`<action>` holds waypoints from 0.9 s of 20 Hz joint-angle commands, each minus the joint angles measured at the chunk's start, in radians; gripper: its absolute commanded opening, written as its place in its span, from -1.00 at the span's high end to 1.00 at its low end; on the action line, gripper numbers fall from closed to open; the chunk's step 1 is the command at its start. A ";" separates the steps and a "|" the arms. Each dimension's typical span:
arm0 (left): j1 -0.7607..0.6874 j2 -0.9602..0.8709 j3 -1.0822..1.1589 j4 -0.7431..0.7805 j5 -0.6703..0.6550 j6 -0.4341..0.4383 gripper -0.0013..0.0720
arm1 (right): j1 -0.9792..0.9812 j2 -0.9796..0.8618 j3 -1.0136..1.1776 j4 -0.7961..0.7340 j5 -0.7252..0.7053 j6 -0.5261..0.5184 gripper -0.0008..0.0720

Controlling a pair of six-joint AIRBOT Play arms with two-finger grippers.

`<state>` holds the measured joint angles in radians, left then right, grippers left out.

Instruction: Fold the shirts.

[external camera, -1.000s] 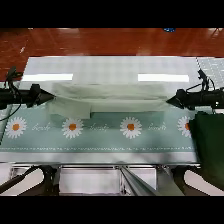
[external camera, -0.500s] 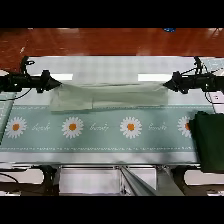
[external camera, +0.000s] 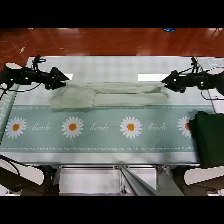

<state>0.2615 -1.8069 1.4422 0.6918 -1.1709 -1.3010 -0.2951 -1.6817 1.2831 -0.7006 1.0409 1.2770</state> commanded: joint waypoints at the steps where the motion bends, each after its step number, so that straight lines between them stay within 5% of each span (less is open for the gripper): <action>1: 0.095 0.024 0.117 0.142 -0.155 -0.128 -0.41 | -0.104 0.040 0.089 -0.042 0.186 0.031 -0.14; 5: 0.240 0.262 0.145 0.183 -0.113 -0.102 -0.41 | -0.281 0.209 0.089 -0.186 0.249 0.040 -0.14; 8: 0.240 0.481 0.003 0.233 -0.060 -0.021 -0.41 | -0.314 0.320 -0.052 -0.280 0.094 0.086 -0.14; 13: 0.072 0.784 -0.509 0.206 0.137 0.053 -0.41 | -0.233 0.251 -0.253 -0.132 -0.048 0.084 -0.14; 18: -0.106 0.782 -0.704 0.206 0.245 0.052 -0.41 | -0.105 0.062 -0.199 -0.039 -0.047 0.074 -0.14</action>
<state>0.2440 -1.0451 0.8528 0.8970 -1.0084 -1.2598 -0.4603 -1.5303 1.0702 -0.7994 1.0119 1.3567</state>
